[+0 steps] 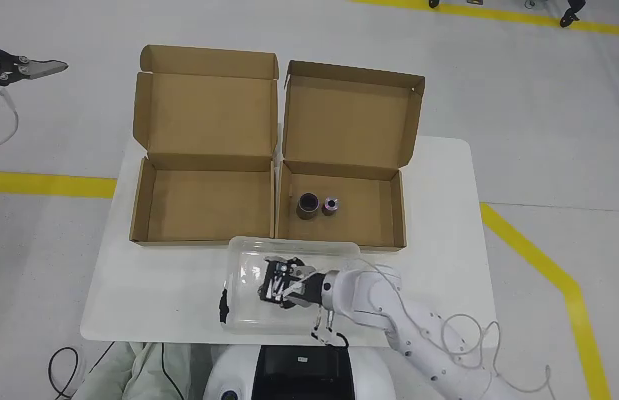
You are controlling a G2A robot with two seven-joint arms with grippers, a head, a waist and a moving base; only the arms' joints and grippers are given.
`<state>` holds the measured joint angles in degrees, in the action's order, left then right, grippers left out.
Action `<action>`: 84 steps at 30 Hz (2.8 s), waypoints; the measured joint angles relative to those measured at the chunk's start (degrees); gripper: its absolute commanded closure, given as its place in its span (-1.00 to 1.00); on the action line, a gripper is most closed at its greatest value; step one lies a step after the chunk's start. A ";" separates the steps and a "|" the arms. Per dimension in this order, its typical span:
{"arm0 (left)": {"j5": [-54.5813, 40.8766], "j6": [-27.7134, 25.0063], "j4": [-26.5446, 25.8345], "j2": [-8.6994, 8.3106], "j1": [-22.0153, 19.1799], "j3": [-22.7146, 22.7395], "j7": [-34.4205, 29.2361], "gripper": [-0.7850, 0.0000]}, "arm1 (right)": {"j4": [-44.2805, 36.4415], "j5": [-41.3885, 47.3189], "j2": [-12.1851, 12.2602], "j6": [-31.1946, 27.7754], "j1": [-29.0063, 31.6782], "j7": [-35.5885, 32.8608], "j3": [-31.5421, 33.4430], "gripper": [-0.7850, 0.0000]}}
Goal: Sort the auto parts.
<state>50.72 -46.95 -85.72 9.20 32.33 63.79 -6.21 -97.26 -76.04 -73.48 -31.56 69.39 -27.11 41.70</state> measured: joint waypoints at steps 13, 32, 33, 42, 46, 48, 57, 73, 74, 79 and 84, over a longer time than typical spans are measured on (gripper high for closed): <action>0.00 0.00 0.00 0.00 0.00 0.00 0.00 -1.00 | 3.67 -3.73 -1.18 9.34 -0.12 -4.81 -2.65 0.03; 0.00 0.00 0.00 0.00 0.00 0.00 0.00 -1.00 | 9.83 -3.64 -3.44 10.88 -3.56 -3.93 -5.53 0.05; 0.00 0.00 0.00 0.00 0.00 0.00 0.00 -1.00 | 10.00 -3.63 -3.52 10.86 -3.67 -3.77 -5.59 0.05; 0.00 0.00 0.00 0.00 0.00 0.00 0.00 -1.00 | 12.19 -3.13 -4.45 10.58 -4.77 -2.36 -6.46 0.06; 0.00 0.00 0.00 0.00 0.00 0.00 0.00 -1.00 | 12.70 -3.32 -4.71 10.74 -4.90 -2.21 -6.65 0.30; 0.00 0.00 0.00 0.00 0.00 0.00 0.00 -1.00 | 12.69 -3.89 -4.76 10.78 -4.87 -2.03 -6.72 0.80; 0.00 0.00 0.00 0.00 0.00 0.00 0.00 -1.00 | 12.06 -5.67 -4.87 10.95 -4.47 -1.35 -6.44 1.00; 0.00 0.00 0.00 0.00 0.00 0.00 0.00 -1.00 | 10.57 -2.81 -3.59 5.02 -1.52 10.91 -1.82 1.00; 0.00 0.00 0.00 0.00 0.00 0.00 0.00 -1.00 | 10.82 -2.15 -3.40 3.34 -1.35 13.13 -1.26 1.00; 0.00 0.00 0.00 0.00 0.00 0.00 0.00 -1.00 | 12.51 -0.65 -2.72 -2.56 -0.85 22.44 0.60 1.00; 0.00 0.00 0.00 0.00 0.00 0.00 0.00 -1.00 | 14.52 1.49 -2.55 -6.66 -1.17 31.05 1.70 1.00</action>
<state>50.72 -46.95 -85.72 9.20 32.33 63.79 -6.21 -82.74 -74.55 -76.03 -38.22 68.22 3.94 43.40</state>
